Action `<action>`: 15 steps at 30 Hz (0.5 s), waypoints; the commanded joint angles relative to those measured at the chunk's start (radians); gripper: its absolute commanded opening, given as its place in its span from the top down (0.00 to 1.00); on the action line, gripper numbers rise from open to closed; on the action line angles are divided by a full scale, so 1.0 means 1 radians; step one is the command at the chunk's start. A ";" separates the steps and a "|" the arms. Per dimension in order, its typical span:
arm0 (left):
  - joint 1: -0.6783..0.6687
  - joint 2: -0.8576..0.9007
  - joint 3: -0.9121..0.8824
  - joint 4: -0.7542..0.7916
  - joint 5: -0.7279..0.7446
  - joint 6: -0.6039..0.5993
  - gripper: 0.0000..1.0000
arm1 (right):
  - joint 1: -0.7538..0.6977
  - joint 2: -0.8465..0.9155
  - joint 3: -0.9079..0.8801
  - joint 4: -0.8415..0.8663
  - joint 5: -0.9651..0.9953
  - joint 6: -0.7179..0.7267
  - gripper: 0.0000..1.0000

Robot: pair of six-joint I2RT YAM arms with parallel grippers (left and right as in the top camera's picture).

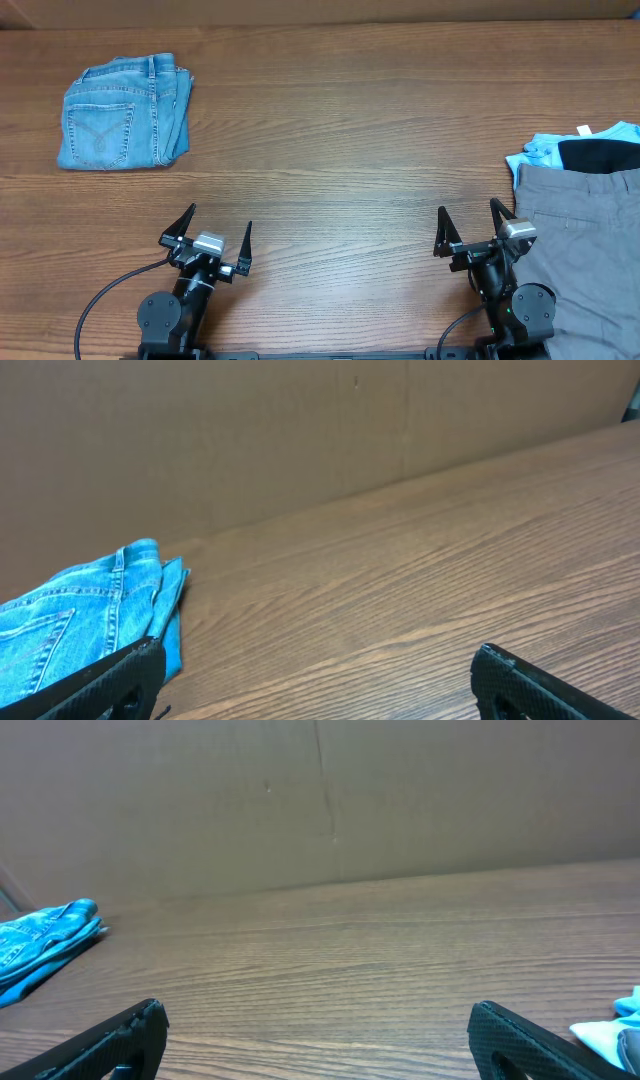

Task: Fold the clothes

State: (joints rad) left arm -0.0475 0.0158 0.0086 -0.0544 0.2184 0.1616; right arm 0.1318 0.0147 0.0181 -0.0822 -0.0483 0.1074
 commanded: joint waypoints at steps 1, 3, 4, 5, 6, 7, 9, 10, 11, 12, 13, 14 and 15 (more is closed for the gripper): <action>-0.006 -0.011 -0.004 0.003 0.018 0.015 0.00 | -0.005 -0.010 -0.010 0.007 -0.041 -0.003 0.00; -0.006 -0.011 -0.004 0.003 0.018 0.015 0.00 | -0.005 -0.010 -0.010 0.019 -0.102 -0.003 0.00; -0.006 -0.011 -0.004 0.003 0.018 0.015 0.00 | -0.005 -0.010 -0.009 0.029 -0.142 -0.001 0.00; -0.006 -0.011 -0.004 0.003 0.018 0.015 0.00 | -0.005 -0.010 -0.008 0.031 -0.158 0.005 0.00; -0.006 -0.011 -0.004 0.003 0.018 0.015 0.00 | -0.005 -0.010 -0.002 0.031 -0.171 0.034 0.00; -0.006 -0.011 -0.004 0.003 0.018 0.015 0.00 | -0.005 -0.010 0.007 0.027 -0.174 0.071 0.00; -0.006 -0.011 -0.004 0.003 0.018 0.015 0.00 | -0.005 -0.010 0.027 0.025 -0.181 0.124 0.00; -0.006 -0.011 -0.004 0.003 0.018 0.015 0.00 | -0.005 -0.010 0.040 0.025 -0.188 0.138 0.00; -0.006 -0.011 -0.004 0.003 0.018 0.015 0.00 | -0.005 -0.010 0.057 0.025 -0.204 0.141 0.00; -0.006 -0.011 -0.004 0.003 0.018 0.015 0.00 | -0.005 -0.009 0.071 0.023 -0.214 0.141 0.00; -0.006 -0.011 -0.004 0.003 0.018 0.015 0.00 | -0.005 -0.008 0.080 0.023 -0.220 0.142 0.00; -0.006 -0.011 -0.004 0.003 0.018 0.015 0.00 | -0.005 -0.002 0.098 0.020 -0.231 0.151 0.00; -0.006 -0.011 -0.004 0.003 0.018 0.015 0.00 | -0.005 0.005 0.115 0.008 -0.235 0.164 0.00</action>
State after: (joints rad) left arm -0.0475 0.0158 0.0086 -0.0547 0.2184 0.1616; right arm 0.1314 0.0154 0.0563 -0.0731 -0.2401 0.2218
